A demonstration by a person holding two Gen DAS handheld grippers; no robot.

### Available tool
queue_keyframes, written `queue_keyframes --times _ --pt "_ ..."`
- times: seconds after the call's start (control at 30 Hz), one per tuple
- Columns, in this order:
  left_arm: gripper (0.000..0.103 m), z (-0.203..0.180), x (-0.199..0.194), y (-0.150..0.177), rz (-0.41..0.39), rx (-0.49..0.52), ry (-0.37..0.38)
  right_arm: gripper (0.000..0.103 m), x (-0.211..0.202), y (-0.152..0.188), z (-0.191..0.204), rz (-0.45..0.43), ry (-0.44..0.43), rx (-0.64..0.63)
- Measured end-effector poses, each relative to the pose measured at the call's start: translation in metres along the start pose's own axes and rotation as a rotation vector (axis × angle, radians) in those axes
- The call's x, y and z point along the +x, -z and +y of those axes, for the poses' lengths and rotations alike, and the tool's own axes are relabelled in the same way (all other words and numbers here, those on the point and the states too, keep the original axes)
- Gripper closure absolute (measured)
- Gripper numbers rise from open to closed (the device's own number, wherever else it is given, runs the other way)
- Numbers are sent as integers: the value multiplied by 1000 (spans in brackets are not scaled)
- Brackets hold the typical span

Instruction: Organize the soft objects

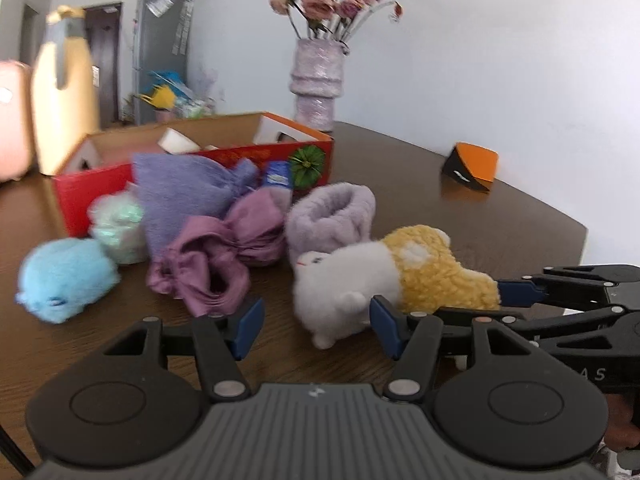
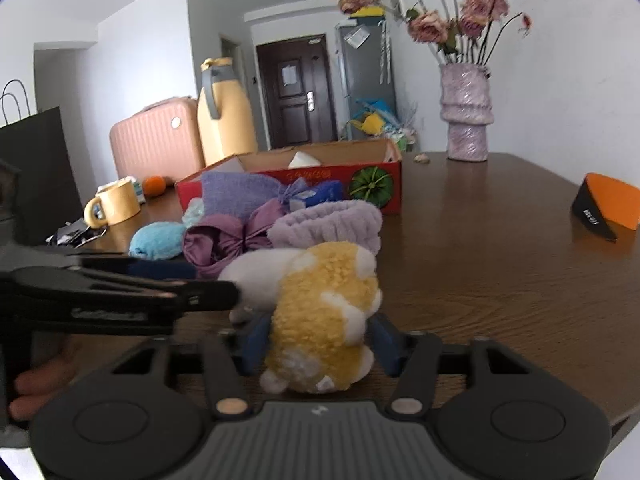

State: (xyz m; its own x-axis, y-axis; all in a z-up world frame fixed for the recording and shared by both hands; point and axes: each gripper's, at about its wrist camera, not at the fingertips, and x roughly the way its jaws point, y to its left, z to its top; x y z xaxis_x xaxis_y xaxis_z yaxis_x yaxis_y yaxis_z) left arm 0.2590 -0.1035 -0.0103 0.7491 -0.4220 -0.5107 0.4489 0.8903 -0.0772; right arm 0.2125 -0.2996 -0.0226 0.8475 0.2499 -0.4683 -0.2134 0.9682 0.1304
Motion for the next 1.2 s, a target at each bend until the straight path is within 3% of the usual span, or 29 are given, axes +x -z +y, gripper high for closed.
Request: queue_keyframes --times 0.07,0.17,0.37,0.53,0.7,0.9,1.03,1.2 --pt "62 1 12 -2 13 8 31 61 2 -2 -4 11 -22 12" --pt "65 4 25 -2 41 -24 113 64 0 -8 -11 34 -52 30" --pt "66 6 14 -13 1 -63 153 65 -17 -31 -17 -15 -103 35" --pt "67 19 -1 -53 -106 -76 157 65 0 -87 -28 -96 -153 16" --pt "67 51 35 -123 -141 -60 123 65 69 -166 -47 -100 -189 -23" --pt "67 114 124 -188 3 -168 133 65 165 -227 -76 57 -229 -11" --pt "67 139 175 -198 95 -211 116 65 221 -239 -95 166 -240 47" --pt "67 147 223 -192 217 -223 61 62 250 -225 -87 228 -159 -46"
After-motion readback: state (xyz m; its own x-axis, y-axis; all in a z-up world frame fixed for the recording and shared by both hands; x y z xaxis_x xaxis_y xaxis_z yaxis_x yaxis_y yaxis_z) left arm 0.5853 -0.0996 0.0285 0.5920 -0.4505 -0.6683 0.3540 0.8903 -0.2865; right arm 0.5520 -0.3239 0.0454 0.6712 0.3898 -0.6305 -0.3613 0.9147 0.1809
